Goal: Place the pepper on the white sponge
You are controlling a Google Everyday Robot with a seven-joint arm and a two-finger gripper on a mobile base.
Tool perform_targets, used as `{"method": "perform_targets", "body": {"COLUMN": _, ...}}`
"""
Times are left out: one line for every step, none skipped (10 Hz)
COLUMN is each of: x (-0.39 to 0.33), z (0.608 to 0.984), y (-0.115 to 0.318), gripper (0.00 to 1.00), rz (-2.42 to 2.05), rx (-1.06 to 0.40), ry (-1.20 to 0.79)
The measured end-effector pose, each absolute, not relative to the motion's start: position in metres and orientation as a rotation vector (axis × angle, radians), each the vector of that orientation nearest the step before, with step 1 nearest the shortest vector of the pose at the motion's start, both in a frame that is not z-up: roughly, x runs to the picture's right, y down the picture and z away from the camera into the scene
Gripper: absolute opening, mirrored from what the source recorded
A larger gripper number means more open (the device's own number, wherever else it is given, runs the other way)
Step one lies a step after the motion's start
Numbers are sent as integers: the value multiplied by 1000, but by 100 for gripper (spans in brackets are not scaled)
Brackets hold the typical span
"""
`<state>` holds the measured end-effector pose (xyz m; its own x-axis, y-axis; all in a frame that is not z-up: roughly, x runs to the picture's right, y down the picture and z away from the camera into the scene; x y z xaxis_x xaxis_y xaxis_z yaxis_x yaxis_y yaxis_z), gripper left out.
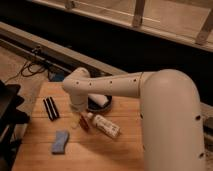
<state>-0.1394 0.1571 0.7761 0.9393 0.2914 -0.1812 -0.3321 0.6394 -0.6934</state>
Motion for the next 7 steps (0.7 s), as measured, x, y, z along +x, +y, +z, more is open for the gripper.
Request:
{"method": "perform_targets", "body": {"x": -149, "z": 776, "y": 165, "gripper": 80, "rz": 340, "rx": -814, "ry": 48}}
{"method": "perform_targets", "body": {"x": -151, "z": 778, "y": 170, "gripper": 80, "rz": 333, "rx": -823, "ry": 42}}
{"method": "perform_targets", "body": {"x": -154, "z": 779, "y": 175, "gripper": 80, "rz": 323, "rx": -830, "ry": 35}}
{"method": "perform_targets", "body": {"x": -157, "z": 781, "y": 178, "gripper": 80, "rz": 316, "rx": -838, "ry": 31}}
{"method": "perform_targets", "body": {"x": -158, "z": 786, "y": 184, "gripper": 80, "rz": 313, "rx": -851, "ry": 31}}
{"method": "perform_targets", "body": {"x": -158, "z": 794, "y": 190, "gripper": 80, "rz": 311, "rx": -863, "ry": 34}}
{"method": "perform_targets", "body": {"x": -157, "z": 802, "y": 197, "gripper": 80, "rz": 311, "rx": -874, "ry": 43}}
